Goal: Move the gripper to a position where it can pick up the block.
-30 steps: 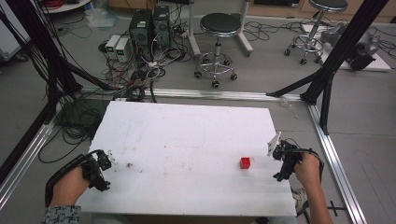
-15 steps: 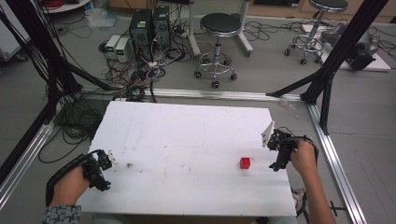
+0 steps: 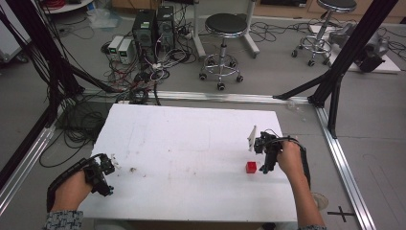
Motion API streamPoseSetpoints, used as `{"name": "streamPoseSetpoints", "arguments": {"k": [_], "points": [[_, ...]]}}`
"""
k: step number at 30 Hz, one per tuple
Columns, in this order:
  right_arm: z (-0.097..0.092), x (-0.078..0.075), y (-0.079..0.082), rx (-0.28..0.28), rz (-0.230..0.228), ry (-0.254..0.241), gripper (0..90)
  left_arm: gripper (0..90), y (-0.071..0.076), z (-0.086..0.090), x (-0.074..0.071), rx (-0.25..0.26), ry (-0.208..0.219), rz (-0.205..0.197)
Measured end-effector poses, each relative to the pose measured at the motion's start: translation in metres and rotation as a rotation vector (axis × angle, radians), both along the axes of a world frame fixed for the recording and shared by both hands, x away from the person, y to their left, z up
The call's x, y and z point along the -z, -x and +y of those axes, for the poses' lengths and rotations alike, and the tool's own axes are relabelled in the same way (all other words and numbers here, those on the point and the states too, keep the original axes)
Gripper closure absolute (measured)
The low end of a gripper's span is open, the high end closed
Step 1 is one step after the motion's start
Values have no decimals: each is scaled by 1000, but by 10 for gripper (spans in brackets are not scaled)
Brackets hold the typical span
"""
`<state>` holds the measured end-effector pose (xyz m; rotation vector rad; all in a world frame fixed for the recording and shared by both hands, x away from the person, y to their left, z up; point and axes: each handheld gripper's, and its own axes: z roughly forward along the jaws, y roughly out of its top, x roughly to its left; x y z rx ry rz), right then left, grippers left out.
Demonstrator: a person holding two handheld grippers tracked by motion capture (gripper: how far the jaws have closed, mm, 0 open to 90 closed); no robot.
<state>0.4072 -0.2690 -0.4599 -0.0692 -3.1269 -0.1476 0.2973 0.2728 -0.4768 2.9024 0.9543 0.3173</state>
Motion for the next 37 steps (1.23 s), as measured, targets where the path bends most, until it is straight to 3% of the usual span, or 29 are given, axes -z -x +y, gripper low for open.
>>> {"name": "streamPoseSetpoints", "arguments": {"k": [10, 18, 28, 37], "points": [[21, 31, -1, -18, 25, 32, 8, 212, 0, 0, -1, 5, 4, -2], [24, 50, -1, -21, 43, 46, 8, 212, 0, 0, 0, 7, 5, 2], [26, 61, 1, -25, 51, 55, 8, 212, 0, -1, 1, 6, 5, 3], [27, 61, 1, -26, 52, 54, 8, 212, -1, -1, 0, 7, 11, 5]]}}
